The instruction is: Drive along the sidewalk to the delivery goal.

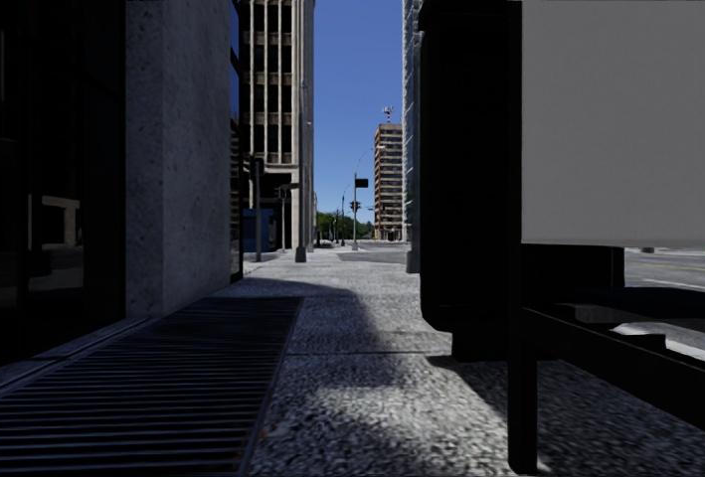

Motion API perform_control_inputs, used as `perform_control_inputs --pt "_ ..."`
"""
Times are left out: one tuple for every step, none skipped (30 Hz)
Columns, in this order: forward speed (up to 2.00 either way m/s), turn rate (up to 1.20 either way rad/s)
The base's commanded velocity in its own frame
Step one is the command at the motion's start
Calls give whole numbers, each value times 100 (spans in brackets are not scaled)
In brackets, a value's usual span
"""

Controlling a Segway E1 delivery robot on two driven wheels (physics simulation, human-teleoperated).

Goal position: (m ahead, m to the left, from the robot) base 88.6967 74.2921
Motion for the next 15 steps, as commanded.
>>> perform_control_inputs --pt "200 0" --pt "200 0" --pt "200 0" --pt "200 0" --pt "200 0" --pt "200 0" --pt "200 0" --pt "200 0" --pt "200 0" --pt "200 0" --pt "200 0" --pt "200 0" --pt "200 0" --pt "200 0" --pt "200 0"
